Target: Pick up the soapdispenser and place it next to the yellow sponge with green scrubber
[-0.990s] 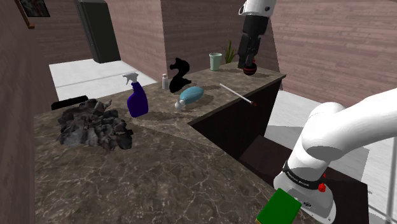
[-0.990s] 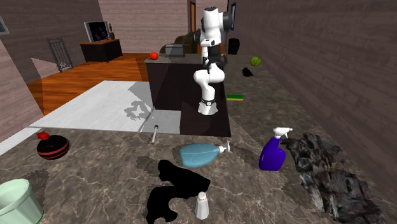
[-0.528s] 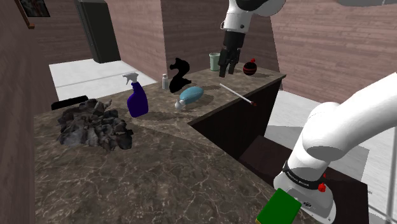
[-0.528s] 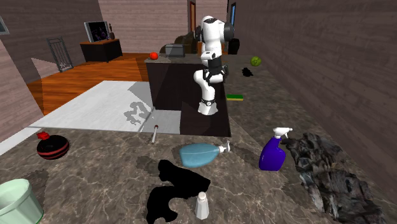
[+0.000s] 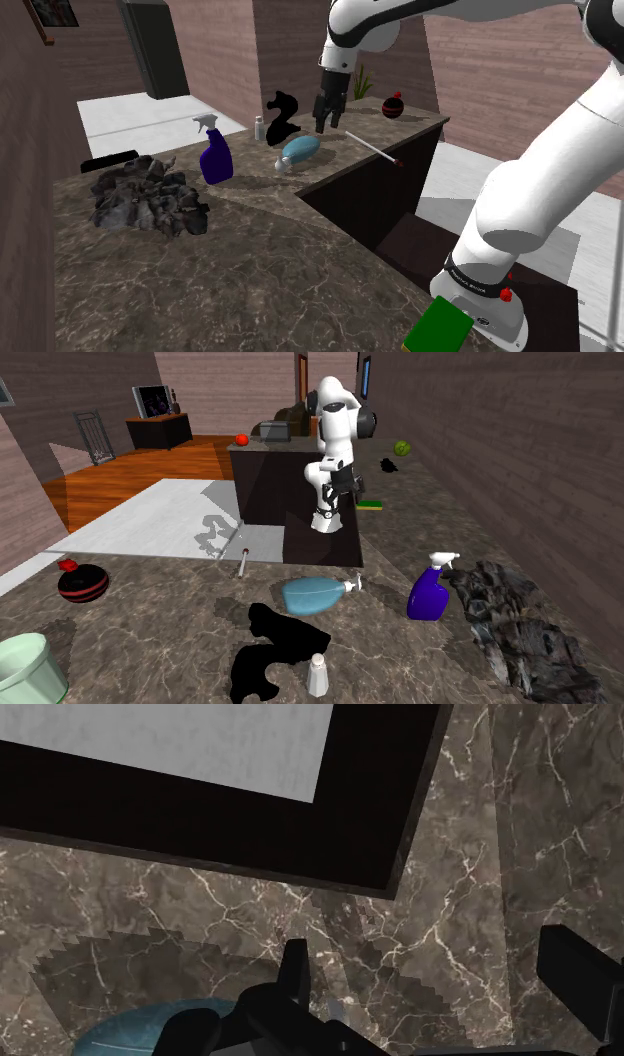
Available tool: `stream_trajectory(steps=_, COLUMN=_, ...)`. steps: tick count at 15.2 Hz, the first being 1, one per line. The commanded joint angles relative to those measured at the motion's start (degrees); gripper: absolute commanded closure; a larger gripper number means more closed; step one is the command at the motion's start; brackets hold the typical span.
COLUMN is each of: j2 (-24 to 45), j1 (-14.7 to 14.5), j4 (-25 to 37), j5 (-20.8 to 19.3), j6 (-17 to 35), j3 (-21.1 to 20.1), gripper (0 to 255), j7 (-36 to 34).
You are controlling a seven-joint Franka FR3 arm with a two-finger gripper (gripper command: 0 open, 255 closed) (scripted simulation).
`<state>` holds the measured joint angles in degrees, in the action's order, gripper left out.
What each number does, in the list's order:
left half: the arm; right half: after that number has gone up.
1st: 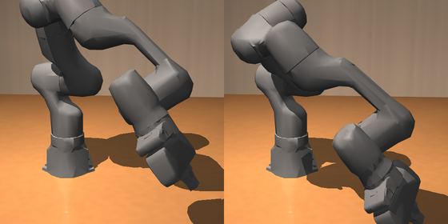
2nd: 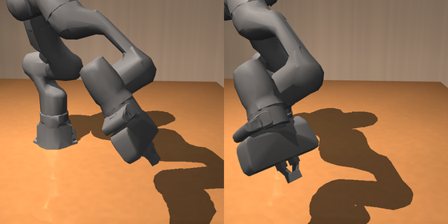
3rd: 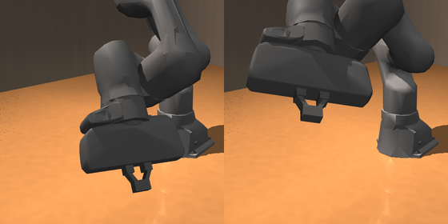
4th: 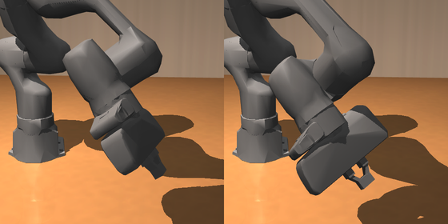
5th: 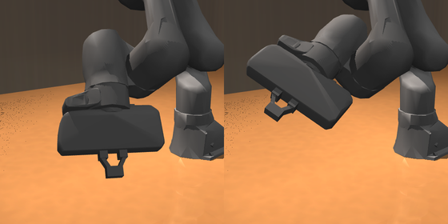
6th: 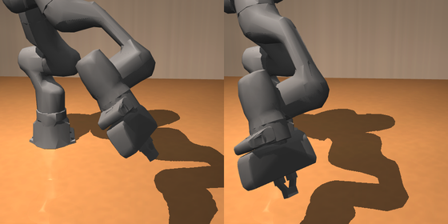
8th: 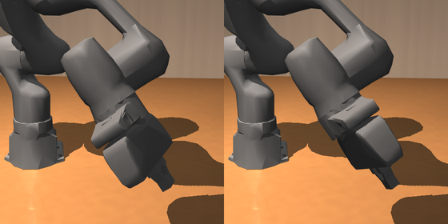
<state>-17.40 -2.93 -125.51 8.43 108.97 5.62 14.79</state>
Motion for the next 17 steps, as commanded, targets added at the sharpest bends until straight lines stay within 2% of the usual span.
stream_trajectory(steps=1, j2=4.2, j1=-0.2, j4=2.0, j5=0.7, j6=2.3, j3=0.4, gripper=0, j7=1.1)
stream_trajectory(steps=8, j2=19.2, j1=-0.7, j4=11.5, j5=3.7, j6=7.7, j3=0.6, gripper=0, j7=4.2)
stream_trajectory(steps=16, j2=37.0, j1=-0.2, j4=27.3, j5=6.9, j6=9.7, j3=-0.2, gripper=0, j7=6.7)
stream_trajectory(steps=17, j2=37.3, j1=-0.3, j4=27.0, j5=7.0, j6=10.3, j3=-0.2, gripper=0, j7=6.8)
